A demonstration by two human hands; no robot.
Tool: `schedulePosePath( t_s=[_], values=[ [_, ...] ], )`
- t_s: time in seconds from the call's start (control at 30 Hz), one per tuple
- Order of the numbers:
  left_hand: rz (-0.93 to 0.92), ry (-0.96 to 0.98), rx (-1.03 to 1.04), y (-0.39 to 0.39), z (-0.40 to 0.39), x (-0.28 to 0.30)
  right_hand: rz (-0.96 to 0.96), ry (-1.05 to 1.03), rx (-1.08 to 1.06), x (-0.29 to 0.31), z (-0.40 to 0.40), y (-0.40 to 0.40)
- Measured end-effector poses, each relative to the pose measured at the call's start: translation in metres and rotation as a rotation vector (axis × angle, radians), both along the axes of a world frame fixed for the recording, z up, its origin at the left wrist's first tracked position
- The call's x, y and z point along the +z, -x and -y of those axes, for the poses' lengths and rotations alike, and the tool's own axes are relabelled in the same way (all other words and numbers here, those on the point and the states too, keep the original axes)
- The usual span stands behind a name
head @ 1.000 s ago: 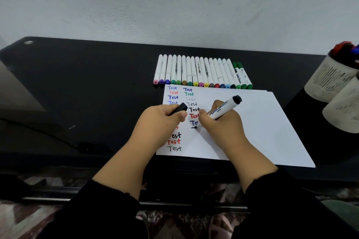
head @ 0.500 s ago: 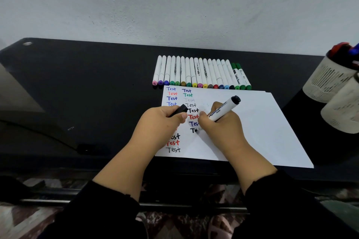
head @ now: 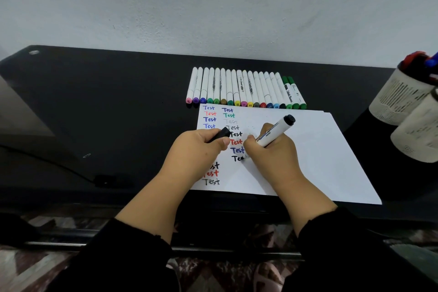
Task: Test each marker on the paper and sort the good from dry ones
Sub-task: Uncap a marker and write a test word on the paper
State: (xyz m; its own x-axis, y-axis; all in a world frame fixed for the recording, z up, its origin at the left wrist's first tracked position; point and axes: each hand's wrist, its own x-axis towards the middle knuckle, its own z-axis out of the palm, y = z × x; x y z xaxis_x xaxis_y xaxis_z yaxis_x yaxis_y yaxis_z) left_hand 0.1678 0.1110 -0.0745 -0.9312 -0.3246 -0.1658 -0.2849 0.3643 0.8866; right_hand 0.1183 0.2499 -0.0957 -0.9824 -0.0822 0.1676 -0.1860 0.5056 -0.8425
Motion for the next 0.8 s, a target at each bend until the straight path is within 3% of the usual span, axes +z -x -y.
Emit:
schedulePosePath(
  t_s=[0.63,0.8],
  values=[
    [0.023,0.004,-0.002,0.0008,-0.0007,-0.0009,0.025,0.047,-0.031,-0.0012,-0.0013,0.0015],
    [0.036,0.012,-0.045,-0.0013,-0.0013,-0.0004,0.184,0.336,-0.098,0.0047,-0.0079,0.0092]
  ],
)
